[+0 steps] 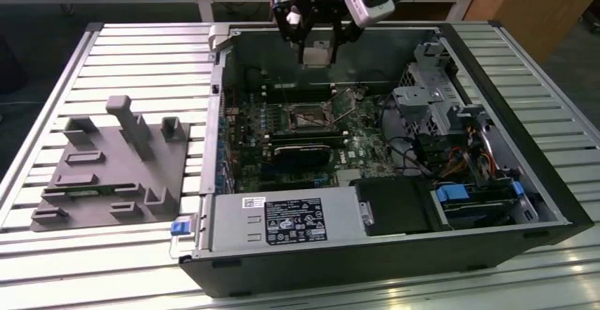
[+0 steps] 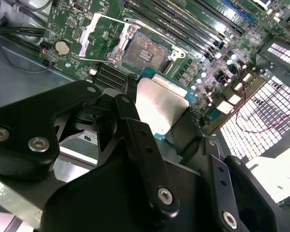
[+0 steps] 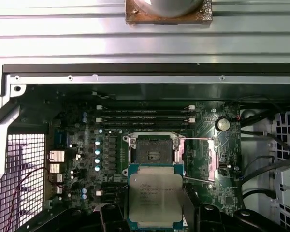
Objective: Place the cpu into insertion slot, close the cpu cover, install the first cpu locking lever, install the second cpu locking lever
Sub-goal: 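Place the cpu into insertion slot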
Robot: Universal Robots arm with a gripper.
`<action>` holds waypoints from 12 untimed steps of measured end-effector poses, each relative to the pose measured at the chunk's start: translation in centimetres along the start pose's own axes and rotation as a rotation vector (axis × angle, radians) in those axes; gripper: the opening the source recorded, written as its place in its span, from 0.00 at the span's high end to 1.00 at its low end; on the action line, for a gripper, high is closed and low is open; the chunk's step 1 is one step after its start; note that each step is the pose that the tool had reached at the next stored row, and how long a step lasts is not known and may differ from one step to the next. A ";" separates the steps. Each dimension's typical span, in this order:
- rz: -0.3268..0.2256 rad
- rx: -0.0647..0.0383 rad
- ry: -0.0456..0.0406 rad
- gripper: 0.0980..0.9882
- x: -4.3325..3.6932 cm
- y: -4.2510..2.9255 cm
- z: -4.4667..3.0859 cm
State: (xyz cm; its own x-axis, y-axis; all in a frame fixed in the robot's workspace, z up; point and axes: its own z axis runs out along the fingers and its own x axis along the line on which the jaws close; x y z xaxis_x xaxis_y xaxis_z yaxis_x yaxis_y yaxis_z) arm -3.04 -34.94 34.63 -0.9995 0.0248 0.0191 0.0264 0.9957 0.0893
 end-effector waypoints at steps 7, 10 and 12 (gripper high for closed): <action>0.000 0.000 0.0000 0.51 -0.01 -0.03 0.40; 0.000 0.000 0.0000 0.51 -0.01 -0.05 0.60; 0.000 0.000 -0.0001 0.51 -0.01 -0.07 0.77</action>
State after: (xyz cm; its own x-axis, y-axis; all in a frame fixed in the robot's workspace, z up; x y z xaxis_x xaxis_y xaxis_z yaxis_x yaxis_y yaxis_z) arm -3.04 -34.94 33.86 -0.9995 0.0248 0.0191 0.0264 0.9956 0.0894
